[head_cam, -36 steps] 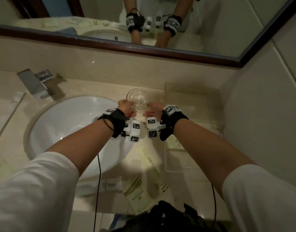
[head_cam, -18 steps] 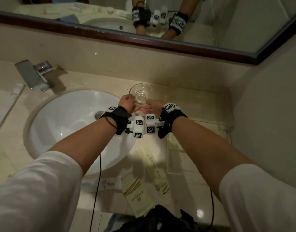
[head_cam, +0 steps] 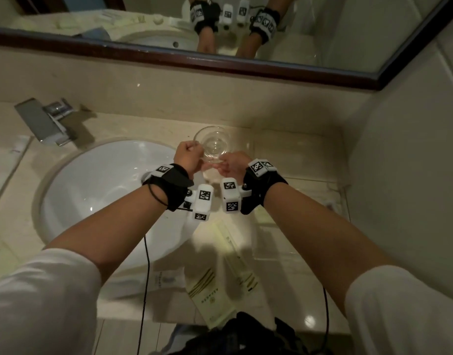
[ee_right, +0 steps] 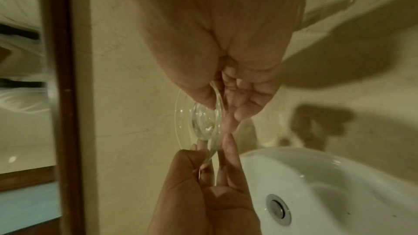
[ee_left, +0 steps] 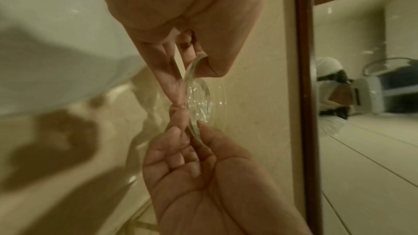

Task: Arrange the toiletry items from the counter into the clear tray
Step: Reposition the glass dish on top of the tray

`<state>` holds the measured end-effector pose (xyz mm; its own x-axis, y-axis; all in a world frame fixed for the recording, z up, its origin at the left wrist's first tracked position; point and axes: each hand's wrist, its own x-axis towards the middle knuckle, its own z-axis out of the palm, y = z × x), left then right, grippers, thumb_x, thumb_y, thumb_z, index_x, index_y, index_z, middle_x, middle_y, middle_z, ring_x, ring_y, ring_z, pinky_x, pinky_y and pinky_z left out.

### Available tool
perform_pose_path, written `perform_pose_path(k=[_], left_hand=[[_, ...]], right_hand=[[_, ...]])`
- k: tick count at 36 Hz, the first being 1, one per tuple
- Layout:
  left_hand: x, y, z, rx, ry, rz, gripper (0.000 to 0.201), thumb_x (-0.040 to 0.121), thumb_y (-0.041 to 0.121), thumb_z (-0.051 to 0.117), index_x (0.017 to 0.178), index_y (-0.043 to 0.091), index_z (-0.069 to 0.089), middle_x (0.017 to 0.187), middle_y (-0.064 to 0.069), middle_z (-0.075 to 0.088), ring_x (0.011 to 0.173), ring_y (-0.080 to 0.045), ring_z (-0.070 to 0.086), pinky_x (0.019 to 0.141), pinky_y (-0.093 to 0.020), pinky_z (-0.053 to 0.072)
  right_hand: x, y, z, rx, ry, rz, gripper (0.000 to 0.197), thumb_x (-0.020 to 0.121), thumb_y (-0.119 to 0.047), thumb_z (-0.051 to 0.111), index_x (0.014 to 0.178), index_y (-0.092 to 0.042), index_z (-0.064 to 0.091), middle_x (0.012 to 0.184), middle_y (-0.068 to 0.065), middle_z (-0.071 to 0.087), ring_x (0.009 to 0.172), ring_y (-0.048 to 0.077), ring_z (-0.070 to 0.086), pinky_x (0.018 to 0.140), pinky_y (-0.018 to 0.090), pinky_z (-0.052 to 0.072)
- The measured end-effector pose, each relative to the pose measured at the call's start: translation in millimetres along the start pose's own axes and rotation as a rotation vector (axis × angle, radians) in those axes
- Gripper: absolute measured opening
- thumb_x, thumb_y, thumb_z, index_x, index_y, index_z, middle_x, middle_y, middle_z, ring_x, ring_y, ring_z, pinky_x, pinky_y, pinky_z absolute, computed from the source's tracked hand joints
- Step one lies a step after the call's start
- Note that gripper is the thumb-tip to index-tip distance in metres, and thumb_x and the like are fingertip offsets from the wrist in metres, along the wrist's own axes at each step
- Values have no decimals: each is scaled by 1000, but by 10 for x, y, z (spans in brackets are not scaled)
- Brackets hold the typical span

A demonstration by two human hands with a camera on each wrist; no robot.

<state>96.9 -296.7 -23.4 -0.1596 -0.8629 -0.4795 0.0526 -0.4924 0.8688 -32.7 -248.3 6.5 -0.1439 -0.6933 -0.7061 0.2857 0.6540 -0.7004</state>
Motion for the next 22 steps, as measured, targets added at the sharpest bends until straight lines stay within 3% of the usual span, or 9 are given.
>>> perform_pose_path(k=[2,3,6,9,13,15,17,19,22], left_hand=[[-58,95,63,20,12,27,10,89,14,57,87,15,47,91,-20,53,61,-22,57,45,-24,51],[-83,142,109,5,11,25,13,90,16,57,90,18,45,93,-12,55,63,-19,58,44,-21,49],[-229,282,300,-60,-81,41,26,90,10,57,106,21,39,110,-2,58,76,-20,64,49,-24,54],[-358,372,495,-71,-180,52,39,91,5,53,121,20,33,128,4,56,85,-21,65,54,-27,57],[-510,452,802,-92,-304,27,46,89,3,55,125,21,31,125,4,57,94,-26,64,75,-37,58],[-552,439,934,-95,-346,10,50,89,2,57,127,19,30,115,4,57,89,-26,65,72,-36,59],[-610,421,1078,-94,-390,-5,55,88,4,59,132,18,29,116,3,56,82,-25,64,61,-31,59],[-633,385,1227,-100,-416,-30,58,89,3,58,136,17,28,127,-2,53,81,-25,64,57,-29,58],[-623,304,1427,-99,-441,-61,55,93,0,50,140,17,27,142,-7,44,89,-27,62,61,-31,60]], right_hand=[[-34,-29,-26,31,37,-48,13,94,1,47,82,2,54,68,13,55,51,13,52,46,19,42],[-45,-48,-33,29,61,-78,12,94,0,46,87,2,55,68,13,55,47,11,52,43,18,40],[-93,-113,-121,14,157,-183,18,95,-6,43,107,1,55,64,10,56,32,5,49,33,15,35],[-157,-180,-297,-23,221,-284,19,97,-10,39,97,-4,58,63,10,57,33,7,49,34,16,35],[-277,-207,-646,-3,279,-339,23,96,-11,41,81,-11,58,62,8,59,37,9,52,38,19,37],[-325,-189,-812,20,308,-342,21,95,-10,43,81,-11,59,62,7,59,39,9,51,39,20,38],[-373,-167,-977,44,326,-345,20,94,-9,44,80,-10,58,62,7,59,38,9,50,39,20,38],[-398,-138,-1141,52,352,-342,21,95,-10,44,79,-9,57,63,8,59,37,8,50,39,20,38],[-415,-96,-1355,62,396,-326,18,95,-9,44,80,-9,55,67,10,60,34,6,49,36,17,37]])
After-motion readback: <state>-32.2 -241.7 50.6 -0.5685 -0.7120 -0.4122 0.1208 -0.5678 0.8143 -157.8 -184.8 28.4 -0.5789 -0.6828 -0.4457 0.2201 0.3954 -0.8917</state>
